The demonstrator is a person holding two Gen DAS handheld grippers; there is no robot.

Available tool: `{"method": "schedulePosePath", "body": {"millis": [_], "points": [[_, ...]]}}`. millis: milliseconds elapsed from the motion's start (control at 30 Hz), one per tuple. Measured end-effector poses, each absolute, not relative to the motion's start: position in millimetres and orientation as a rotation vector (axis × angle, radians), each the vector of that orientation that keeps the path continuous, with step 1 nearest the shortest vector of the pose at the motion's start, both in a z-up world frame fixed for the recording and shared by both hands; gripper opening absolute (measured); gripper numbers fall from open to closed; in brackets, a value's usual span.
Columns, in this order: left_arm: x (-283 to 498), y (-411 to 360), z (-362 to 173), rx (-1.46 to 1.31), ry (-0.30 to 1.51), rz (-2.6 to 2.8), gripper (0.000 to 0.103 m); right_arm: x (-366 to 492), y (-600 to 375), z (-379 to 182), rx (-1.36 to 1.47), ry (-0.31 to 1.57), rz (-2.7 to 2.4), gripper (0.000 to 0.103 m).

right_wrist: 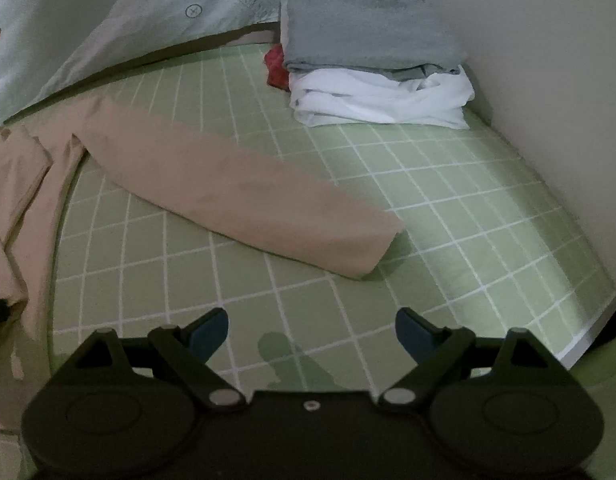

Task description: Fold clothes

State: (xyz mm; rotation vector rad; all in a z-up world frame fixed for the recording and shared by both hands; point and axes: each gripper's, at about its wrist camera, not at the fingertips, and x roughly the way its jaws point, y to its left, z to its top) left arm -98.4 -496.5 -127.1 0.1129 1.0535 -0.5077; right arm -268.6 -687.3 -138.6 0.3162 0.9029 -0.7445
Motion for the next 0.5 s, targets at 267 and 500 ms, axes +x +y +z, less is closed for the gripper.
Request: {"method": "schedulePosePath", "body": {"millis": [267, 500], "points": [[-101, -393, -115, -0.368, 1.020, -0.269, 0.001, -239, -670, -142, 0.286, 0.899, -0.649, 0.091], [-108, -331, -136, -0.518, 1.084, -0.106, 0.003, -216, -642, -145, 0.229, 0.929, -0.564, 0.091]]}}
